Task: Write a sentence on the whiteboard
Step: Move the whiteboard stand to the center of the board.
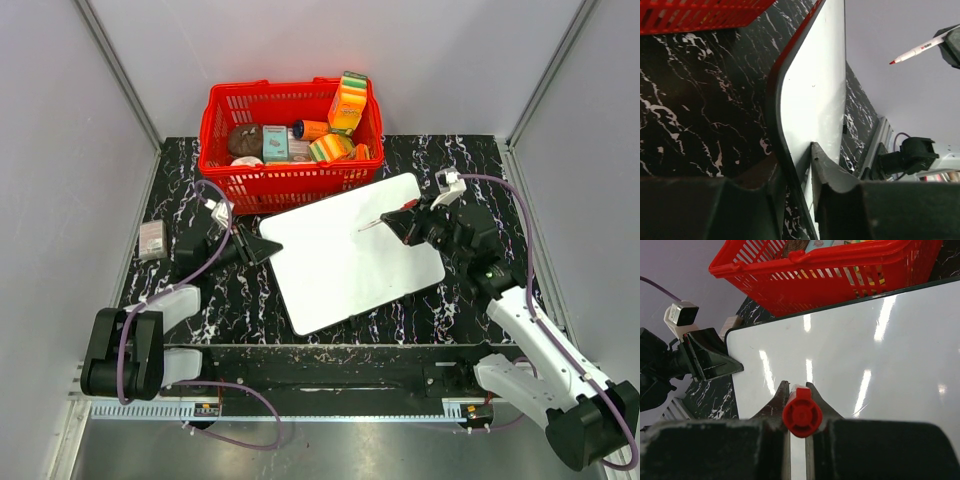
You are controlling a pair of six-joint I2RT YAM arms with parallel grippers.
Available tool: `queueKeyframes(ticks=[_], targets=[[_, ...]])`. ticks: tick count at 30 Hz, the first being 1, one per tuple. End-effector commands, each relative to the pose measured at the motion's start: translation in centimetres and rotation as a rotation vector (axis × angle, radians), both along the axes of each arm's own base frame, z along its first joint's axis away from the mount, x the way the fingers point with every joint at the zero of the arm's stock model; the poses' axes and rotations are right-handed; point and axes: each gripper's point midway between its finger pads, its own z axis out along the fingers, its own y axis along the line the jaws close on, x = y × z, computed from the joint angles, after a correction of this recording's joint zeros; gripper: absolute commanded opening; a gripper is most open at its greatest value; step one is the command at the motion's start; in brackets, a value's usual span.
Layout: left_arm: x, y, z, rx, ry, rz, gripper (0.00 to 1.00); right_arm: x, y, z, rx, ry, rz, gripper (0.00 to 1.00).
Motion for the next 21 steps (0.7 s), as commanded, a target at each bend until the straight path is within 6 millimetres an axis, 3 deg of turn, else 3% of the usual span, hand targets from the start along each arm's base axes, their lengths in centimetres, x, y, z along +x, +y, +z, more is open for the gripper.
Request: queueKeyframes(ticks=[1, 2, 5, 9, 21], targets=[[0.4, -0.7, 2.8, -0.005, -0.149, -0.078, 0.23, -0.1, -0.5, 2.3, -0.002, -0.087, -0.017, 0.00], [0.3, -0.7, 2.6, -0.002, -0.147, -0.088, 0.15, -0.2, -0.5, 2.3, -0.004, -0.088, -0.019, 0.00], [0.1, -0.9, 2.1, 0.010, -0.150, -0.115, 0.07, -0.4, -0.5, 2.4, -0.004, -0.094, -0.011, 0.00], [0.0, -1.1, 1.8, 0.017, -0.152, -0.156, 0.00, -0.6, -0.6, 2.7, -0.010, -0.107, -0.005, 0.00], [0.7, -2.2, 1.3, 0.034, -0.156, -0.204, 0.00, -0.8, -0.8, 2.5, -0.026, -0.119, -0.008, 0.00]])
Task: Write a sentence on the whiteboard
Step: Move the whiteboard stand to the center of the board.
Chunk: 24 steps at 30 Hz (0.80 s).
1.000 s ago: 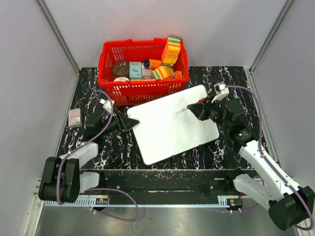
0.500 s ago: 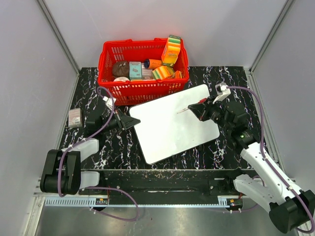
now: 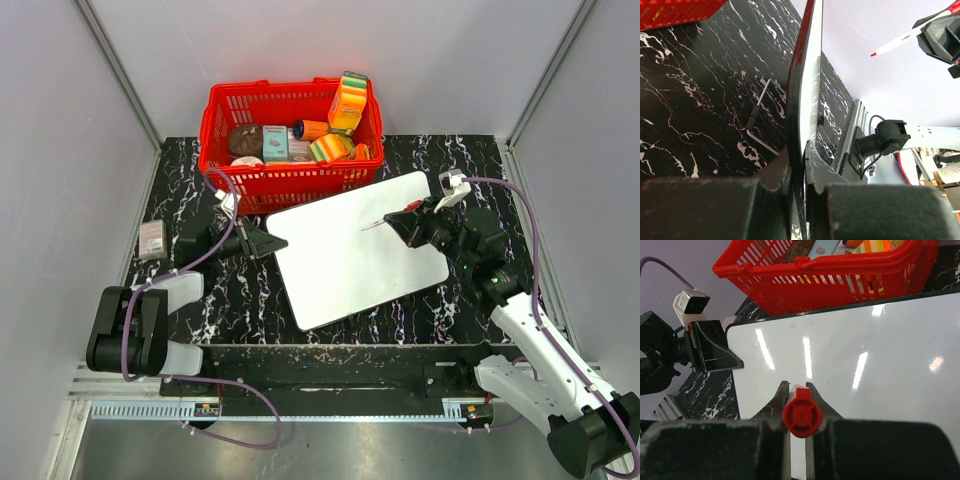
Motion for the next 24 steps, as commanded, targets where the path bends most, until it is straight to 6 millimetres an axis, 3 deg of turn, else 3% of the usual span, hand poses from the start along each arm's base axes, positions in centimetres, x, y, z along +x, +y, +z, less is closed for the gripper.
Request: queueKeyframes(ticks=[1, 8, 24], targets=[[0.8, -1.0, 0.2, 0.083, -0.203, -0.042, 0.00, 0.1, -0.2, 1.4, 0.004, -0.064, -0.012, 0.00], [0.4, -4.1, -0.5, 0.126, -0.194, -0.131, 0.00, 0.2, 0.0, 1.0, -0.009, -0.052, 0.002, 0.00], [-0.9, -3.5, -1.8, 0.222, -0.207, -0.087, 0.00, -0.2, -0.4, 1.3, -0.020, -0.075, -0.006, 0.00]])
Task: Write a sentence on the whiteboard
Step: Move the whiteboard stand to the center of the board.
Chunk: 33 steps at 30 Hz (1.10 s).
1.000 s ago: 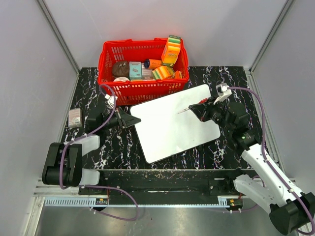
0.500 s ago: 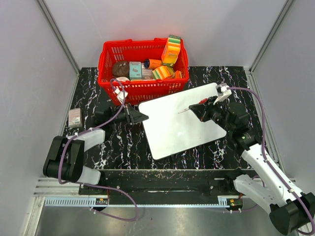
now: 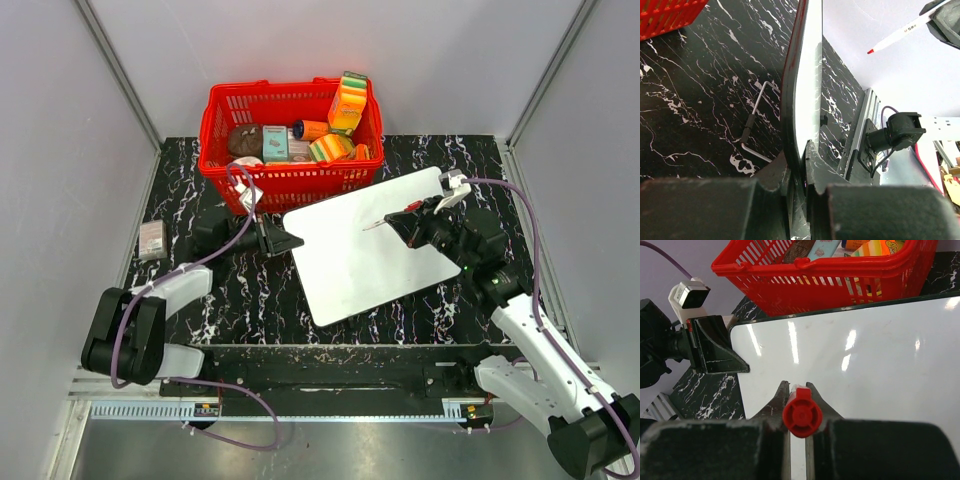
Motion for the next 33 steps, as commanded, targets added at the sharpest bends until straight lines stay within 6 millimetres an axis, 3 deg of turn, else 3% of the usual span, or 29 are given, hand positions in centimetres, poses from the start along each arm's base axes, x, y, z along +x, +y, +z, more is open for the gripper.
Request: queueKeyframes(ticks=[1, 14, 22, 30, 33], targets=[[-1.1, 0.6, -2.4, 0.138, -0.155, -0.027, 0.00, -0.1, -0.2, 1.1, 0.005, -0.048, -0.005, 0.00], [-1.5, 2.0, -3.1, 0.222, -0.185, 0.014, 0.00, -0.3, 0.1, 1.3, 0.013, -0.052, 0.013, 0.00], [-1.8, 2.7, -3.3, 0.214, -0.180, 0.036, 0.00, -1.3, 0.6, 2.4, 0.026, -0.102, 0.064, 0.00], [-0.2, 4.2, -4.1, 0.261, -0.134, 0.137, 0.00, -1.8, 0.5, 2.4, 0.019, -0.110, 0.073, 0.00], [0.0, 4.2, -4.3, 0.266, -0.118, 0.139, 0.14, -2.0, 0.4, 2.8, 0.031, -0.121, 0.071, 0.00]])
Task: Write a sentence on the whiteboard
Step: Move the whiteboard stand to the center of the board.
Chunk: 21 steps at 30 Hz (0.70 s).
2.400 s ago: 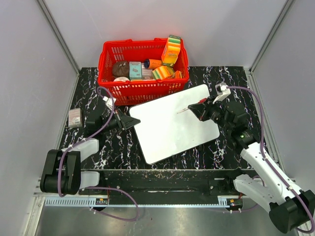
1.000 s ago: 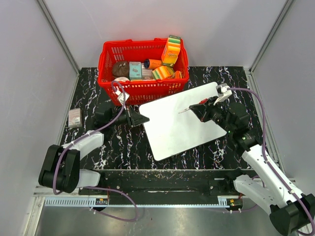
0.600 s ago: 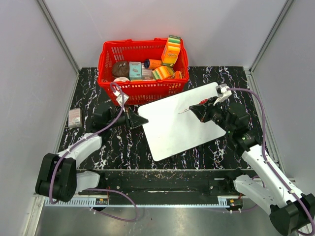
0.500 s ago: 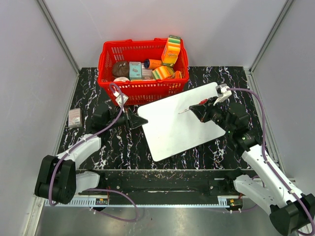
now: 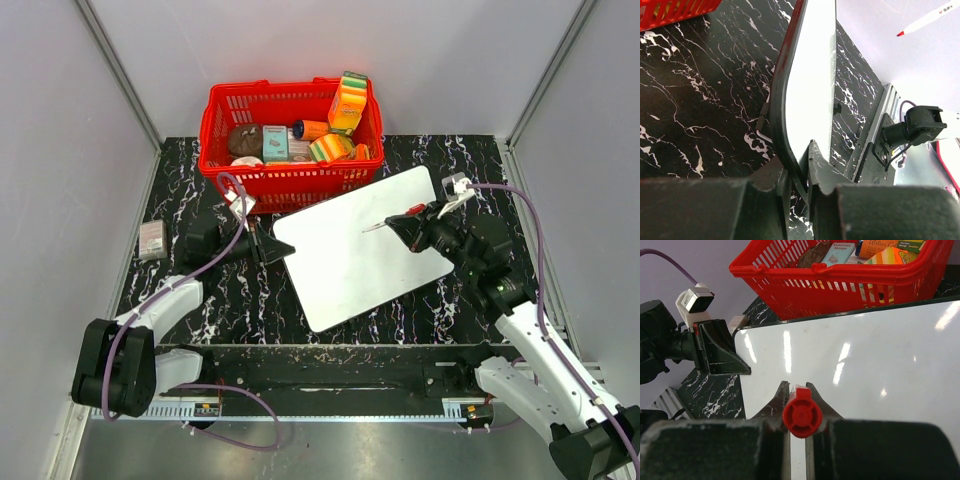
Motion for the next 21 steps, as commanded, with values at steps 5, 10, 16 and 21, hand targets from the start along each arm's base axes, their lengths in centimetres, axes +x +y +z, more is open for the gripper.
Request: queueKeyframes(ticks=[5, 10, 16, 21], targets=[[2.1, 1.9, -4.1, 0.180, -0.054, 0.082, 0.43, -0.6, 0.4, 1.3, 0.026, -0.059, 0.030, 0.00], [2.3, 2.6, -4.1, 0.202, -0.066, 0.138, 0.60, -1.1, 0.1, 1.8, 0.037, -0.070, 0.029, 0.00], [1.2, 3.2, -3.5, 0.152, -0.069, 0.213, 0.81, -1.4, -0.2, 2.0, 0.032, -0.077, 0.021, 0.00], [-0.3, 2.6, -2.1, -0.005, -0.056, 0.237, 0.88, -1.7, -0.4, 2.1, 0.034, -0.081, 0.018, 0.00]])
